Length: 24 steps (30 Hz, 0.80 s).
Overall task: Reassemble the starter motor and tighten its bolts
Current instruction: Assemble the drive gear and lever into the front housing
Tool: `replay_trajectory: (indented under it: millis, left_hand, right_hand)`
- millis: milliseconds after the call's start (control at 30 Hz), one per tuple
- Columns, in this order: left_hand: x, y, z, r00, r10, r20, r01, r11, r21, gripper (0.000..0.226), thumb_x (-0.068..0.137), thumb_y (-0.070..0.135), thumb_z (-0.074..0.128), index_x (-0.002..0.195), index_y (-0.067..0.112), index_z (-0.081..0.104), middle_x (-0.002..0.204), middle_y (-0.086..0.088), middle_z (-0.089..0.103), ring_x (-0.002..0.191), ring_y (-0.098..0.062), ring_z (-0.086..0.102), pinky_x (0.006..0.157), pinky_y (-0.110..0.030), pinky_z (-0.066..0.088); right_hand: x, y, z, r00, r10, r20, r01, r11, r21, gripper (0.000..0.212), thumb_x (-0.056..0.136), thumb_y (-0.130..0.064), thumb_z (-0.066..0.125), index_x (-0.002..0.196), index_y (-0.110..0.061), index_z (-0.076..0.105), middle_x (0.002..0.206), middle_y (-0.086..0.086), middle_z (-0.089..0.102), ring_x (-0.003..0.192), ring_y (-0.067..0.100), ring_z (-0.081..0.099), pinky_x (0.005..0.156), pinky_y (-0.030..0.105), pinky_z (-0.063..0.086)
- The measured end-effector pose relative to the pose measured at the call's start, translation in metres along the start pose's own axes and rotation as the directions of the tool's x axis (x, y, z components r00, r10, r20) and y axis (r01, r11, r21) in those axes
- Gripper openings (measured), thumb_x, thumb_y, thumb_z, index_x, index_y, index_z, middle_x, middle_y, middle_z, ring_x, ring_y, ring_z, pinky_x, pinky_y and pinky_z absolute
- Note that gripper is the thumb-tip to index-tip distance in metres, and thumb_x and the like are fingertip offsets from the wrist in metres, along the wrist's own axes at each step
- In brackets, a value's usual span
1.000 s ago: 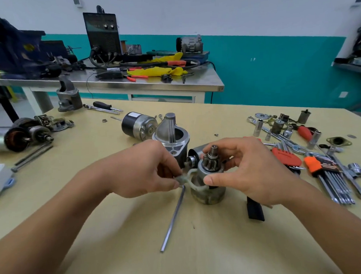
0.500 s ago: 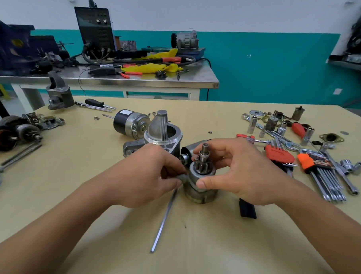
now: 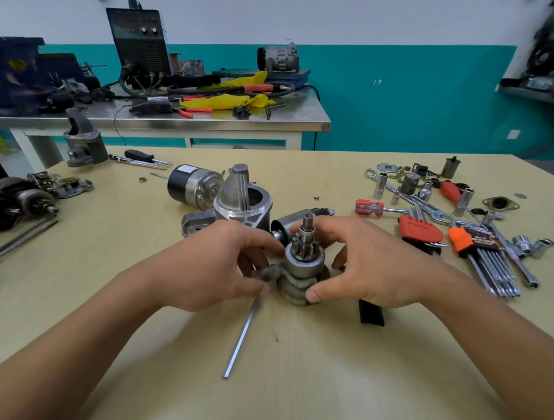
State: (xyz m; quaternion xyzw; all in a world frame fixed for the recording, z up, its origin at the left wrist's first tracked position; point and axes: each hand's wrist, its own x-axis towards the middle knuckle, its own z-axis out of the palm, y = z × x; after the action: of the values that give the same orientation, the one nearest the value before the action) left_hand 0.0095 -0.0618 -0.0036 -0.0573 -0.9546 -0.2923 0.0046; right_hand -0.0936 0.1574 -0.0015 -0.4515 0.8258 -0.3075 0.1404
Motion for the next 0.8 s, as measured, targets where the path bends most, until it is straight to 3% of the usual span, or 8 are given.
replay_trajectory:
  millis: [133,300,533,667,800]
  left_hand:
    - [-0.002,0.000,-0.002,0.997,-0.006,0.080,-0.002,0.996,0.090,0.064,0.079,0.028,0.085,0.135,0.042,0.057,0.104,0.024,0.064,0.089,0.006,0.063,0.081,-0.017,0.054]
    - [-0.004,-0.003,-0.007,0.993,-0.040,0.109,0.033,0.997,0.066,0.067,0.080,0.025,0.085,0.138,0.039,0.055,0.109,0.022,0.064,0.090,0.008,0.065,0.080,-0.015,0.054]
    - [-0.003,-0.011,-0.012,0.993,-0.097,0.064,0.091,0.991,0.100,0.045,0.085,0.023,0.080,0.127,0.031,0.066,0.102,0.022,0.071,0.088,0.007,0.066,0.075,-0.011,0.052]
    - [0.000,-0.012,-0.010,0.996,-0.086,0.019,0.083,0.990,0.117,0.029,0.085,0.026,0.080,0.113,0.031,0.075,0.090,0.022,0.072,0.085,0.004,0.066,0.075,-0.016,0.053]
    - [0.001,-0.013,-0.010,0.998,-0.061,0.011,0.059,0.995,0.080,0.022,0.086,0.026,0.079,0.108,0.028,0.078,0.083,0.024,0.072,0.077,0.003,0.066,0.067,-0.015,0.052]
  right_hand:
    - [0.001,0.002,0.002,1.000,-0.017,-0.020,0.017,1.000,-0.003,0.076,0.069,-0.036,0.089,0.135,-0.040,0.052,0.116,-0.023,0.064,0.102,-0.009,0.057,0.072,0.006,0.041]
    - [0.002,0.004,0.002,1.000,-0.019,-0.021,0.020,1.000,0.011,0.068,0.071,-0.037,0.088,0.131,-0.036,0.057,0.113,-0.019,0.067,0.105,-0.002,0.059,0.072,0.008,0.040]
    - [0.004,0.006,0.005,0.999,-0.007,-0.038,0.007,1.000,-0.004,0.080,0.071,-0.044,0.087,0.142,-0.033,0.050,0.122,-0.021,0.062,0.107,-0.006,0.057,0.078,0.010,0.040]
    - [0.004,0.007,0.005,0.999,-0.014,-0.036,0.015,1.000,0.006,0.073,0.073,-0.041,0.086,0.138,-0.034,0.053,0.118,-0.022,0.064,0.105,-0.006,0.058,0.074,0.009,0.042]
    - [0.003,0.007,0.004,0.999,-0.023,-0.031,0.024,0.999,0.043,0.066,0.074,-0.033,0.087,0.133,-0.036,0.057,0.108,-0.023,0.066,0.090,-0.011,0.060,0.068,0.006,0.044]
